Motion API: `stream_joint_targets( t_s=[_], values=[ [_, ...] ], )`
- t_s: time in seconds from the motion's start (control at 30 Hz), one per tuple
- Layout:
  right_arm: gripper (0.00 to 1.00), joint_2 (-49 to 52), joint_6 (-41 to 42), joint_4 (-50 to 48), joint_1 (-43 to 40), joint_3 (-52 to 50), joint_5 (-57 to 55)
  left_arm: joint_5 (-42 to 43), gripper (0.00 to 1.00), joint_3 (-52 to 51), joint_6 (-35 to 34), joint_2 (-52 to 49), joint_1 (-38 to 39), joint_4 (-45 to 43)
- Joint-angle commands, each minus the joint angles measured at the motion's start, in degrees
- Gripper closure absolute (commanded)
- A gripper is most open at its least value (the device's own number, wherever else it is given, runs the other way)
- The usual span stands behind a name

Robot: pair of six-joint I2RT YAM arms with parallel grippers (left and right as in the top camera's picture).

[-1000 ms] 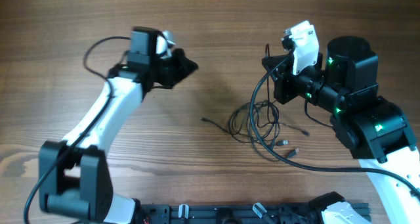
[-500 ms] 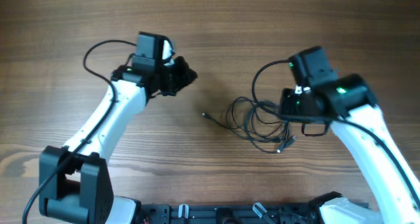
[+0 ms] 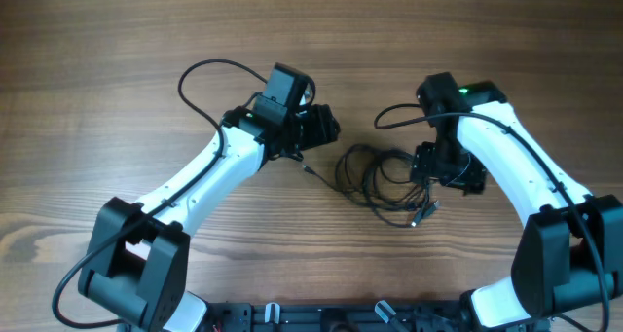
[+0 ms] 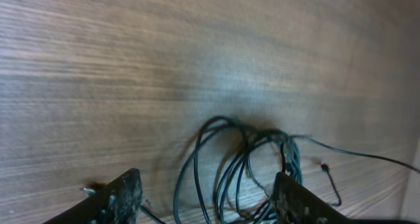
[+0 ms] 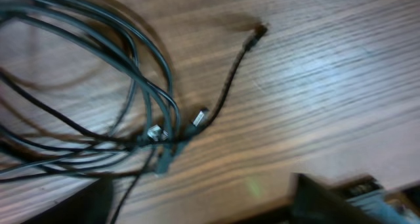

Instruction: Untangle cables

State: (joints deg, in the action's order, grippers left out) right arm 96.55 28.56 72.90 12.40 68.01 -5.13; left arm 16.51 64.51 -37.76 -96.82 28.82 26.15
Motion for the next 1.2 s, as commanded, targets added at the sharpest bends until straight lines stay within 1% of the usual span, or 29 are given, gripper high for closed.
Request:
stream_joint_targets(
  t_s=[0.0, 0.03, 0.07, 0.1, 0.17, 0.2, 0.27, 0.3, 0.33, 0.37, 0.4, 0.47, 0.5, 0.57, 0.67, 0.8, 0.87, 0.93, 0.97, 1.0, 1.03, 1.07, 1.1, 1.13, 1.17],
  values=[
    [0.0, 0.83, -5.05, -3.63, -4.5, -0.26, 9.09, -0.48, 0.32, 6.34, 3.04, -2.6, 0.7, 5.73],
    [0.0, 0.83, -6.58, -5.46, -5.75, -0.26, 12.87, -0.42, 0.3, 9.18, 4.79, -3.76, 0.96, 8.02],
    [0.0, 0.83, -7.8, -7.69, -6.36, -0.26, 16.09, 0.5, 0.31, 11.43, 6.6, -4.98, 1.7, 8.85],
    [0.0, 0.83, -8.15, -8.85, -6.43, -0.26, 17.33, 1.09, 0.33, 12.11, 6.93, -5.53, 2.6, 8.24],
    [0.0, 0.85, -8.44, -10.58, -6.45, -0.26, 18.12, 0.68, 0.37, 12.13, 7.19, -6.43, 5.16, 6.08],
    [0.0, 0.85, -8.48, -11.69, -6.51, -0.26, 17.27, -1.79, 0.38, 12.13, 7.78, -9.05, 8.81, 4.57],
    [0.02, 0.85, -8.44, -12.33, -6.86, -0.26, 16.59, -2.29, 0.4, 12.13, 8.96, -11.17, 10.91, 3.58],
    [0.05, 0.85, -8.44, -12.48, -7.28, -0.26, 16.63, -2.29, 0.4, 12.13, 10.67, -12.44, 12.02, 3.06],
    [0.12, 0.85, -8.68, -12.33, -7.8, -0.26, 16.61, -2.29, 0.42, 12.13, 12.11, -14.01, 13.2, 2.73],
    [0.2, 0.85, -8.96, -12.26, -8.24, -0.26, 16.61, -2.47, 0.47, 12.11, 12.09, -15.26, 14.01, 2.8],
    [0.24, 0.85, -9.03, -12.39, -8.74, -0.33, 16.61, -2.49, 0.5, 12.11, 12.11, -16.15, 14.58, 2.99],
    [0.4, 0.85, -8.98, -13.4, -9.9, -0.98, 16.63, -3.19, 0.53, 12.11, 12.11, -17.57, 15.23, 3.74],
    [0.45, 0.85, -9.03, -13.75, -10.14, -1.4, 16.63, -4.55, 0.53, 12.11, 12.11, -17.94, 15.23, 3.93],
    [0.46, 0.85, -9.05, -14.58, -10.12, -2.21, 16.63, -8.35, 0.55, 12.11, 12.09, -18.73, 15.23, 3.85],
    [0.46, 0.85, -9.01, -17.2, -10.12, -4.0, 17.09, -8.26, 0.61, 12.09, 12.07, -21.05, 16.11, 3.85],
    [0.46, 0.85, -9.07, -17.44, -10.12, -4.02, 17.09, -8.28, 0.7, 12.0, 12.07, -21.7, 17.0, 3.65],
    [0.46, 0.85, -9.05, -17.59, -10.12, -4.02, 17.14, -8.33, 0.7, 11.56, 12.07, -21.77, 17.09, 4.02],
    [0.47, 0.85, -9.05, -17.9, -10.12, -4.02, 17.29, -10.38, 0.7, 10.01, 11.98, -22.38, 17.22, 3.56],
    [0.46, 0.85, -9.07, -18.03, -10.12, -4.02, 17.29, -12.24, 0.8, 8.96, 11.85, -22.84, 17.25, 2.73],
    [0.46, 0.85, -9.07, -18.05, -10.12, -4.02, 17.29, -13.94, 0.93, 8.85, 11.87, -22.99, 17.25, 2.75],
    [0.45, 0.85, -9.09, -18.05, -10.12, -4.02, 17.31, -16.87, 0.96, 8.9, 11.87, -22.97, 17.25, 2.64],
    [0.45, 0.85, -9.51, -18.14, -10.12, -4.02, 17.59, -21.27, 0.96, 9.22, 11.96, -22.38, 17.22, 2.4],
    [0.43, 0.85, -11.85, -18.36, -10.12, -4.02, 19.8, -24.41, 0.96, 9.84, 12.11, -21.44, 17.16, 2.62],
    [0.43, 0.85, -13.75, -18.67, -10.12, -4.02, 22.84, -29.11, 0.96, 11.15, 12.11, -19.08, 17.14, 3.43],
    [0.43, 0.85, -14.01, -18.86, -10.12, -4.02, 23.74, -32.11, 0.96, 11.85, 12.66, -16.7, 17.14, 3.41]
  ],
)
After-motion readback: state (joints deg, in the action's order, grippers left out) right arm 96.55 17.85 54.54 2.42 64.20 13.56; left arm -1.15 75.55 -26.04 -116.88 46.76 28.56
